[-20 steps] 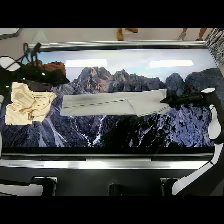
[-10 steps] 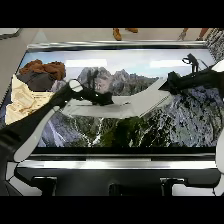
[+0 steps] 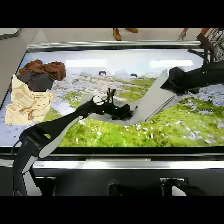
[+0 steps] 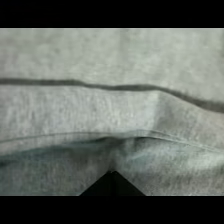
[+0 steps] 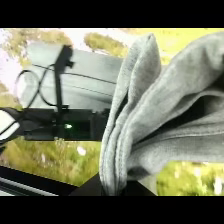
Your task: Fold the shirts.
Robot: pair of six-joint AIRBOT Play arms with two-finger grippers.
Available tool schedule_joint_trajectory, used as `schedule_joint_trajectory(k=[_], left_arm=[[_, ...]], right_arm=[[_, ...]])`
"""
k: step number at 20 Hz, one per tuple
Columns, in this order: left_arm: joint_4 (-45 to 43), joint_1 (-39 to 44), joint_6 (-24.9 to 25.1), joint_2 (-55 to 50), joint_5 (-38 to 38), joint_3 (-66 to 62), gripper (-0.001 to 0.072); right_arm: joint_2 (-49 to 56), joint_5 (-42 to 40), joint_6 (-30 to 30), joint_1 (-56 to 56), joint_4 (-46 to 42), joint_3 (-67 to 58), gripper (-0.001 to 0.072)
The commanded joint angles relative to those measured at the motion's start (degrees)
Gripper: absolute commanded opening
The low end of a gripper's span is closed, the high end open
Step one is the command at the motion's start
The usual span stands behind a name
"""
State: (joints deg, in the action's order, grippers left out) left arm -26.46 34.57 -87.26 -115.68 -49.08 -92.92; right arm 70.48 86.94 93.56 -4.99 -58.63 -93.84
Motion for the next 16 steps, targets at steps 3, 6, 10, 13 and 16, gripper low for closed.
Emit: schedule_joint_trajectory(k=[3, 6, 10, 13, 16], left_arm=[[7.1, 3.6, 2.4, -2.4, -0.2, -1.7, 0.0024], [-13.5, -2.7, -4.6, 6.1, -0.5, -1.6, 0.0023], [-39.3, -17.6, -10.6, 23.7, -4.8, -1.6, 0.0024], [-40.9, -30.1, -10.5, 35.5, -5.6, -1.6, 0.0025], [-40.9, -39.0, -10.3, 46.2, -5.8, -1.6, 0.0026]], right_arm=[[-1.6, -1.2, 0.7, 0.7, -0.6, -0.1, 0.0039], [1.5, -4.0, -0.2, 4.2, -0.5, -0.1, 0.0038], [10.1, -13.6, -0.3, 15.3, 0.8, -0.1, 0.0038], [19.0, -21.5, 0.1, 22.8, 5.7, -0.1, 0.0038], [28.4, -29.5, -0.2, 27.4, 12.6, -0.1, 0.0039]])
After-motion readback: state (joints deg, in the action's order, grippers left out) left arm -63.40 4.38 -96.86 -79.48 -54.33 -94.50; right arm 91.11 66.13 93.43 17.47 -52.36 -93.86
